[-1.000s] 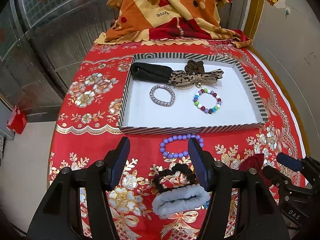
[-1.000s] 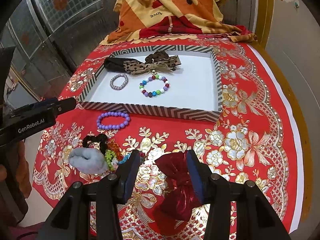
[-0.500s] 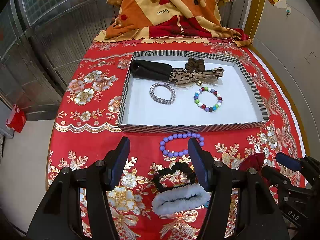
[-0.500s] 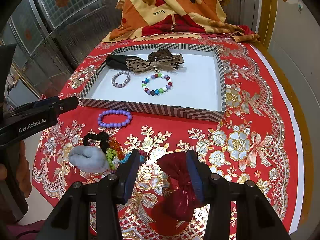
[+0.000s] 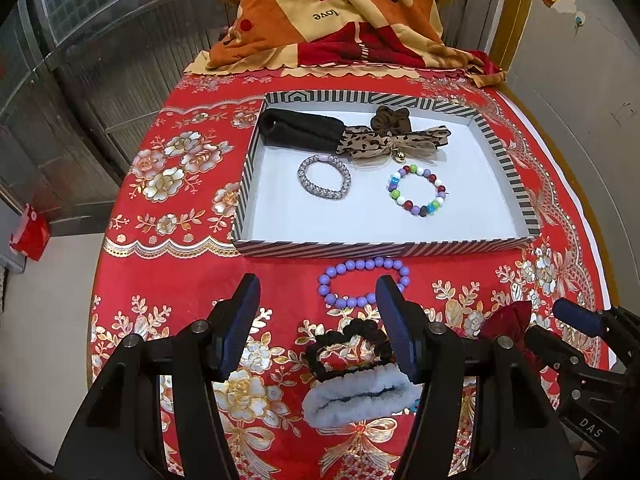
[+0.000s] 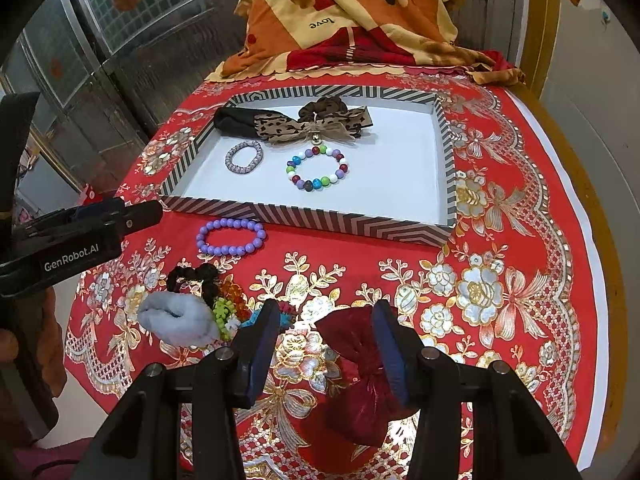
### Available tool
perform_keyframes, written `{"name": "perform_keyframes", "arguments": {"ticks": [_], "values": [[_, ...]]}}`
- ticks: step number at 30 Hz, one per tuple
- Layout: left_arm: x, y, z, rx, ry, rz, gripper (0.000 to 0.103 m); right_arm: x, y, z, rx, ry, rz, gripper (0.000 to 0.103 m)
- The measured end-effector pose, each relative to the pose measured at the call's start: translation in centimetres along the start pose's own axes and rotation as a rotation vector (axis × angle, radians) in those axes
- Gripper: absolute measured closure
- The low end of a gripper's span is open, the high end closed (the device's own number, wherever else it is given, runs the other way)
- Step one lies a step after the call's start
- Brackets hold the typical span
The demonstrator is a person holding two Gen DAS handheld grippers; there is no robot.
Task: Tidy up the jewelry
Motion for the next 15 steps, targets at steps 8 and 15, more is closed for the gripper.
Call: {"name": "perform_keyframes", "arguments": {"ticks": [8,15], "values": [[0.4,0.5,0.7,-0.003,0.009,0.022,0.043,0.0,0.1,-0.3,-0.012,0.002,0.010,0.057],[1.5,1.2,3.4,-0.022,0.074,0.094,0.043,-0.5,-0.3,-1.8,-0.014,0.009,0.002,0.057]]}}
Point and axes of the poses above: each gripper's, at about its wrist camera, not at the fingertips, and x roughly the way its jaws point, z to its left, y to its underside, the point moved 8 cm from there along x, roughly the way its jaws point, and after that the axes turned 10 degrees about -y, right-handed, at the moved point
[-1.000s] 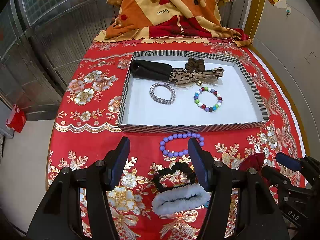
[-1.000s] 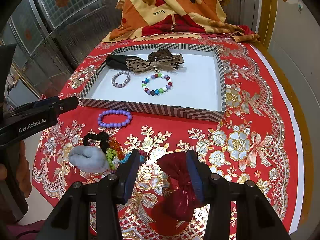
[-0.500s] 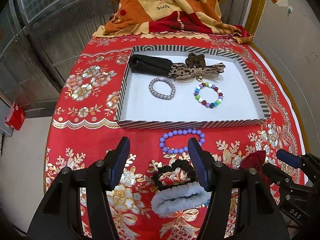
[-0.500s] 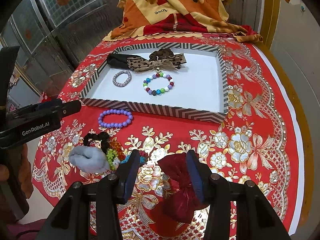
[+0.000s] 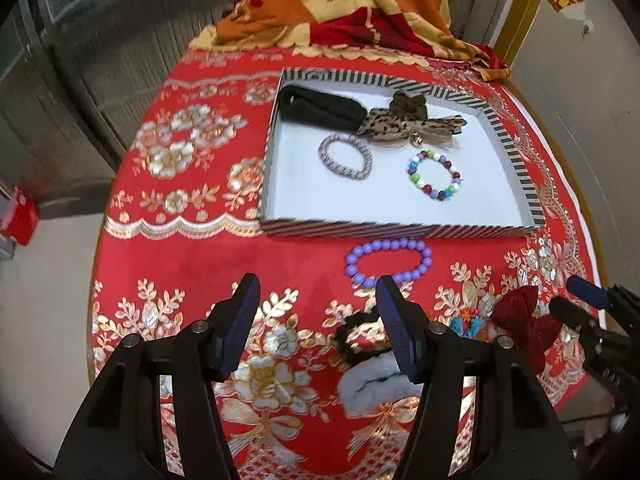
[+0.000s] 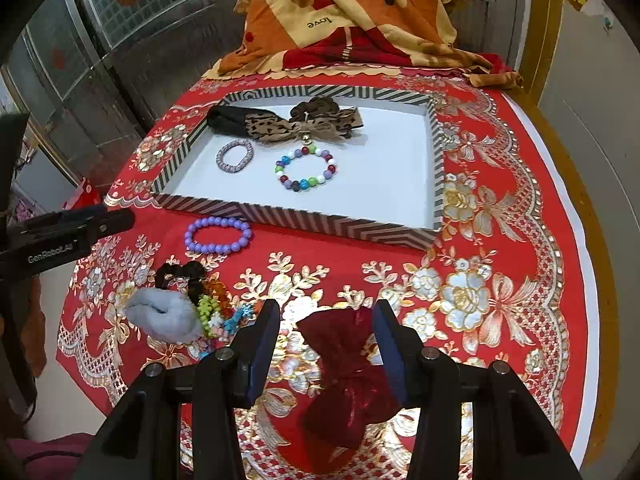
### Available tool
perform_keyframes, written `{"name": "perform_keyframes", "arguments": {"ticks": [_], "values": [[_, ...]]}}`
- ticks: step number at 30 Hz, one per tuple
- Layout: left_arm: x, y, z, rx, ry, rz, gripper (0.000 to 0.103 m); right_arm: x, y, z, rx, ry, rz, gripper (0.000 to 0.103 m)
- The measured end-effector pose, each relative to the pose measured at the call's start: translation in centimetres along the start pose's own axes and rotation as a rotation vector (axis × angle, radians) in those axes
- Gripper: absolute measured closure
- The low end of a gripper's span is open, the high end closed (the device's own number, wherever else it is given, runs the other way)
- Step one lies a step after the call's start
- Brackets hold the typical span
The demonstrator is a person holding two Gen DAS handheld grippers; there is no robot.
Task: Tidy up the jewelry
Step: 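Grasp the black scrunchie with the left tool while the right tool grasps the red velvet bow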
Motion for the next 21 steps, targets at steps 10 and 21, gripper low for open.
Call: {"name": "perform_keyframes", "arguments": {"ticks": [10,21], "values": [[2.7,1.2,2.0,-0.077,0.122,0.158,0.043,0.2,0.9,-1.3,-0.003,-0.011,0.036,0.057],[4.4,3.5,-0.3,0.033,0.126,0.247,0.043,0.7,2.1,-2.6,0.007,-0.004,0.078,0.057]]}}
Point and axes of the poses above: each gripper's, at about its wrist camera, not at the fingertips, and x roughly the way its jaws point, z to its left, y to its underside, the point moved 8 cm from there along x, roughly the way its jaws point, and after that the axes turned 10 degrees about -y, right-handed, at the moved point
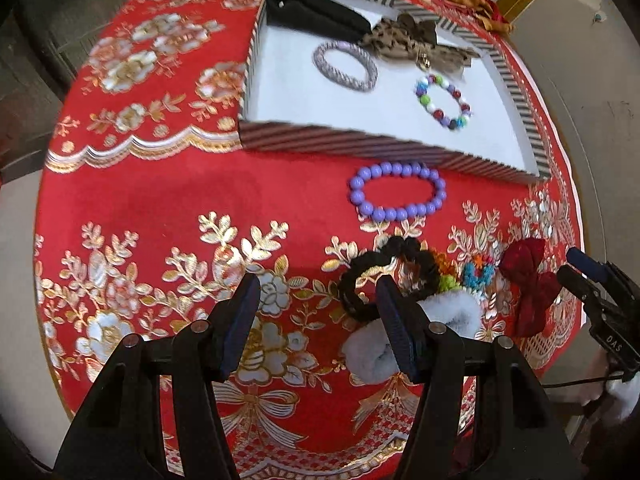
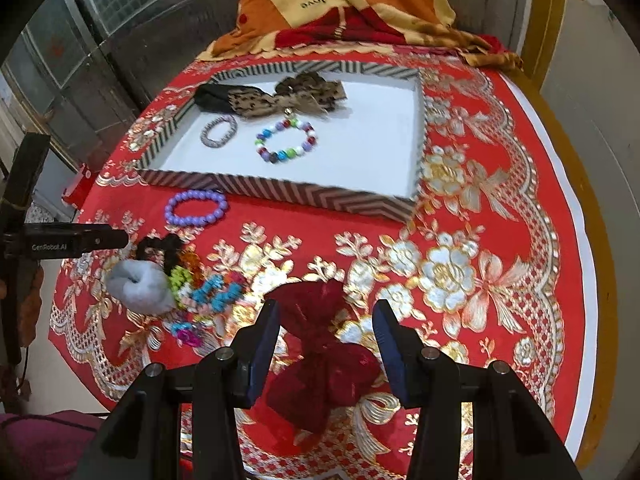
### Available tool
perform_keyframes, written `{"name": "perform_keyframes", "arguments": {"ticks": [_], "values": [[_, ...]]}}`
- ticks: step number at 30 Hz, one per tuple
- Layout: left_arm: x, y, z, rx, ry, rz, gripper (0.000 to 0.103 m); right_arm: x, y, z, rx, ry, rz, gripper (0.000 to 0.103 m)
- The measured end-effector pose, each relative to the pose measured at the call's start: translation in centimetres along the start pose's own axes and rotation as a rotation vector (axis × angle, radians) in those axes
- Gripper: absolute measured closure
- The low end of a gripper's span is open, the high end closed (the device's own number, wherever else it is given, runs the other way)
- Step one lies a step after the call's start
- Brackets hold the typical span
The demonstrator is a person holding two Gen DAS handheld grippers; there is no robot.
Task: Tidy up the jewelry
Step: 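Grasp the black scrunchie with the left tool while the right tool grasps the red velvet bow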
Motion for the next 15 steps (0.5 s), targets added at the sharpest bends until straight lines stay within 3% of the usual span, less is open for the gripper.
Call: {"name": "perform_keyframes", "arguments": {"ticks": [9,15], "values": [[2.0,0.1,-1.1,0.047,-0.037,0.044,0.043,1.2,1.0,0.6,0.019,-0.046,0.041,0.057],[2.3,-0.4,-2.0,0.086,-0.079,0.027,0.043,1.5,1.3,0.5,0.023,-0.041,0.052,0.057]]}}
Point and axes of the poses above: each gripper's, at about its wrist camera, not at the fingertips, and x roughly the way its jaws point, z to its left, y to its underside, the point moved 8 cm from there along x, roughly the way its jaws point, and after that the axes turned 10 degrees about -y, right-handed, at the moved point
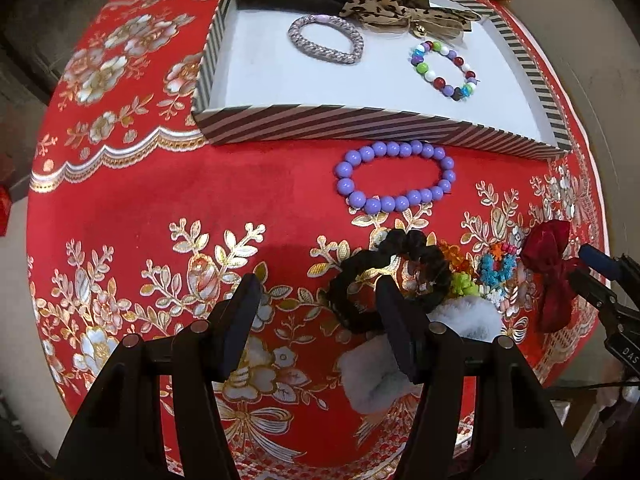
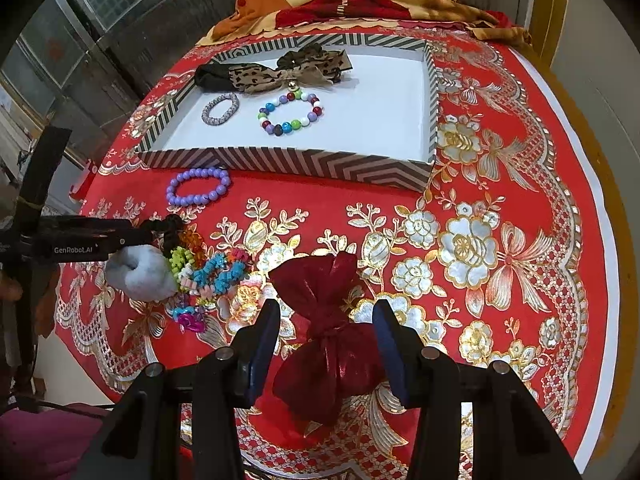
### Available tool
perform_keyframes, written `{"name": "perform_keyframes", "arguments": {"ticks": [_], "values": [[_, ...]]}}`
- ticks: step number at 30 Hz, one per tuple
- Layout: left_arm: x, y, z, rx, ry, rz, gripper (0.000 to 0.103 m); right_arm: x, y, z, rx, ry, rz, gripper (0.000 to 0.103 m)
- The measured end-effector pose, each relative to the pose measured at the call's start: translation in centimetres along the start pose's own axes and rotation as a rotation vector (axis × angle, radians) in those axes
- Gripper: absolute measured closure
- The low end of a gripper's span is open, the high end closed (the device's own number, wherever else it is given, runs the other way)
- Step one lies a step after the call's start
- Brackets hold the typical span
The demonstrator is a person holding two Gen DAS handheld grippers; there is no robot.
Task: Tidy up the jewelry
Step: 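Grasp the black scrunchie with the left tool while the right tool grasps the red velvet bow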
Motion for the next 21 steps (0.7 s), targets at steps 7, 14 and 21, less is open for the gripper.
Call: {"name": "perform_keyframes", "arguments": {"ticks": [7,14,21], "values": [[0.3,0.0,-0.3,0.014,-0.048,-0.004,0.043,1.0,0.7,-0.2,-0.002,0.025,0.017,0.057],[-0.2,0.1,-1.8,0.063,-0.070,-0.030,0.087,2.1,1.1,-0.9,0.005,0.054,0.033,0.057],[-1.4,0.3,-2.6,0.025,0.101,-0.027,0.098,1.7,1.2,-1.0,0.021,0.007,-0.005,0.088]]}}
Point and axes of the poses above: each gripper's, at about its wrist camera, not at the fingertips, and x roughly the way its jaws point, z to its left, y to its underside, the point moved 8 cm from there along x, roughly the way its jaws point, and after that the axes turned 10 degrees about -y, right-handed, at the moved point
